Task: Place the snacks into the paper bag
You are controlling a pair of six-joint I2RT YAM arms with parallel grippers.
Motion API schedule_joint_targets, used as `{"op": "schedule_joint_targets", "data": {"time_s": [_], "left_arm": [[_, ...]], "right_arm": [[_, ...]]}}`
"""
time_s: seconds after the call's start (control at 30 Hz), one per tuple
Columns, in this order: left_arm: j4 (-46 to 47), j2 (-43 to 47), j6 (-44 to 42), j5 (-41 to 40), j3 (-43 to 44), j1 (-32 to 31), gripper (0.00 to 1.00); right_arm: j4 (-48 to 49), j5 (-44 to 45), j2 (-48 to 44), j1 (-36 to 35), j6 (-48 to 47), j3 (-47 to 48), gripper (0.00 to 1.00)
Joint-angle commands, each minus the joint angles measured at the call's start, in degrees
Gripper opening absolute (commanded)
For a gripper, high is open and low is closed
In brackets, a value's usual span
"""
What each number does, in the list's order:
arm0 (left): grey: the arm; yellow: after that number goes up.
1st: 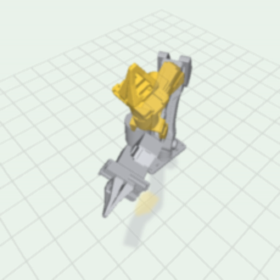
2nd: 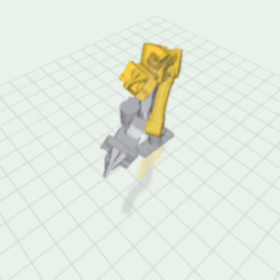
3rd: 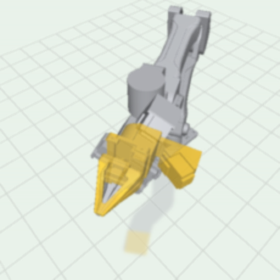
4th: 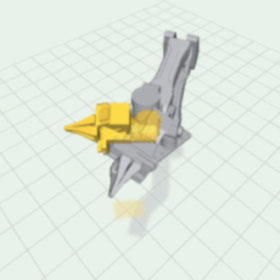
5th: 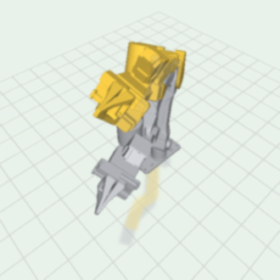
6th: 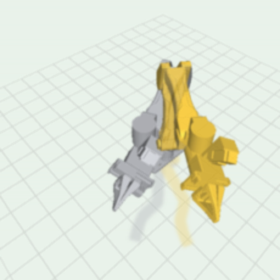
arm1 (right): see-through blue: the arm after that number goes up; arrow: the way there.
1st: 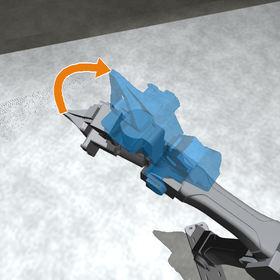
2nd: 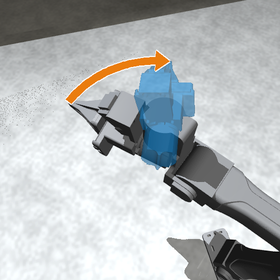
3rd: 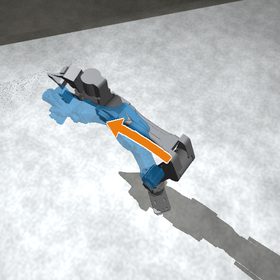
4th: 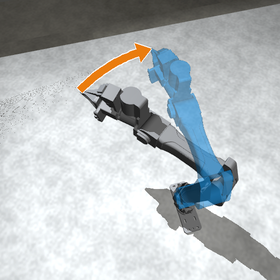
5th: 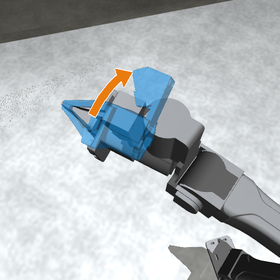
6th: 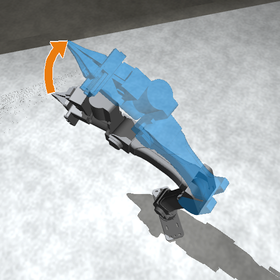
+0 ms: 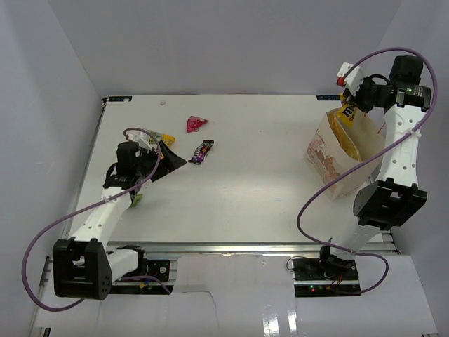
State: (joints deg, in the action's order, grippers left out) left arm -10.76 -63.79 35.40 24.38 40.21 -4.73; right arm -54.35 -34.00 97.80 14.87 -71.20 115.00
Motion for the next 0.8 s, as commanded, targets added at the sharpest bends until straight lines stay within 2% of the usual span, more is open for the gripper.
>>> {"op": "schedule_joint_targets", "data": {"time_s": [0.0, 0.03, 0.13, 0.33, 0.5, 0.57, 0.6, 0.63, 0.77], "left_arm": [[4.61, -2.38, -2.44, 3.13, 2.33, -0.28, 0.93], [5.40, -2.83, -2.26, 3.39, 2.33, -0.28, 0.93], [7.60, -4.15, -1.47, 4.01, 2.07, -0.54, 0.93], [9.36, -4.85, -0.77, 2.78, 1.72, -1.33, 0.93], [9.62, -5.64, -0.24, 0.85, 2.24, -3.26, 0.93], [9.45, -7.04, -0.24, -0.30, 3.38, -4.75, 0.93], [9.27, -7.57, -0.42, -0.65, 4.00, -5.28, 0.93], [8.84, -8.36, -1.11, -2.13, 4.87, -5.98, 0.93], [4.88, -16.25, -3.75, -6.78, 12.50, -10.12, 0.93]], "right_arm": [[-7.70, 6.73, -2.70, -3.53, -13.22, 1.82, 0.11], [-7.27, 10.93, -3.40, -5.28, -14.92, -1.59, 0.12], [-5.68, 15.09, -5.69, -6.00, -20.45, -5.91, 0.12], [-4.56, 19.31, -6.04, -5.91, -21.61, -8.03, 0.12], [-3.83, 19.14, -5.43, -4.33, -22.14, -8.13, 0.13], [-3.84, 19.50, -4.99, -3.98, -21.97, -8.48, 0.26], [-3.92, 19.67, -4.55, -3.98, -21.27, -8.22, 0.35], [-3.92, 19.85, -4.37, -3.98, -20.30, -7.87, 0.48], [-5.67, 15.65, -2.88, -3.80, -10.13, -0.25, 0.60]]}}
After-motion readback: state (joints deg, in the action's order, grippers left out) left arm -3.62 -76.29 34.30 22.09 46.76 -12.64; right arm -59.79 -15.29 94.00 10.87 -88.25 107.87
